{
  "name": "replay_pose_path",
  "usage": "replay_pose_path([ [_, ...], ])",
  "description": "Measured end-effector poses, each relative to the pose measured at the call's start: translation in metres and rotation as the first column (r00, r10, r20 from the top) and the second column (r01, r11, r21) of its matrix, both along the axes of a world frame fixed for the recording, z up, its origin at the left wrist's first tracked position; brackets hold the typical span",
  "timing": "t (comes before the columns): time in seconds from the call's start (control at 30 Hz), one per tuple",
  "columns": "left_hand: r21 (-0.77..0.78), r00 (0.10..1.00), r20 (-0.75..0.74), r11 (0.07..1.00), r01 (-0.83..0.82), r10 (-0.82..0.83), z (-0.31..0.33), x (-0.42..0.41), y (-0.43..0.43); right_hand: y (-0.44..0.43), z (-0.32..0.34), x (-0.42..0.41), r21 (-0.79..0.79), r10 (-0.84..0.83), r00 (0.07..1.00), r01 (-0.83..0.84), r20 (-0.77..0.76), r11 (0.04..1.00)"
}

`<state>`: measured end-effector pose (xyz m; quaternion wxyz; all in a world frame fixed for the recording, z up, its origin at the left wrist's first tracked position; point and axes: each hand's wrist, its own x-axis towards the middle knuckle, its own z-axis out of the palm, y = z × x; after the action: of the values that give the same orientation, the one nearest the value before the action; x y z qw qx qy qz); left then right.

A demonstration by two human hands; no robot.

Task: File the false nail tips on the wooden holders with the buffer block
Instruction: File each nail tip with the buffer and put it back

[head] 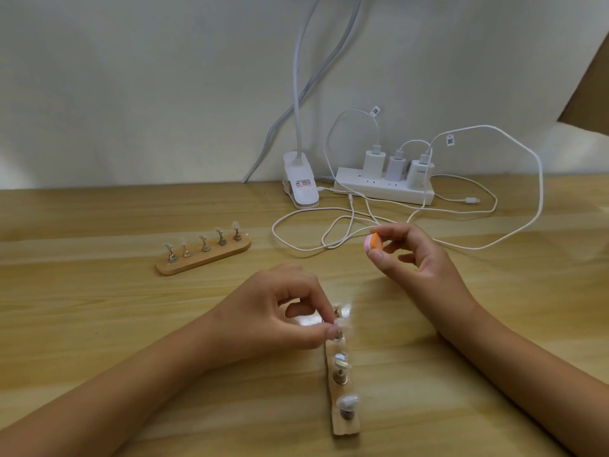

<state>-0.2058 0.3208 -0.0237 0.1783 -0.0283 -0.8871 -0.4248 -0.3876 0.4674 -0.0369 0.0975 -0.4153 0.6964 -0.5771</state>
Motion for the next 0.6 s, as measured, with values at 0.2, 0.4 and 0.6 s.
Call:
replay_pose_path([
  [0.2, -0.164, 0.996, -0.061, 0.985, 0.057, -0.068, -0.009, -0.003, 0.005, -0.001, 0.000, -0.001, 0.001, 0.019, 0.999, -0.019, 0.042, 1.000],
  [0.4, -0.137, 0.995, -0.041, 0.987, 0.089, -0.095, -0.011, -0.003, 0.004, -0.001, -0.001, -0.001, -0.005, 0.032, 0.998, -0.032, 0.057, 0.999],
  [0.6, -0.196, 0.996, -0.023, 0.977, 0.082, -0.088, -0.010, -0.001, -0.002, 0.000, -0.002, -0.002, 0.000, 0.038, 0.998, -0.038, 0.052, 0.999],
])
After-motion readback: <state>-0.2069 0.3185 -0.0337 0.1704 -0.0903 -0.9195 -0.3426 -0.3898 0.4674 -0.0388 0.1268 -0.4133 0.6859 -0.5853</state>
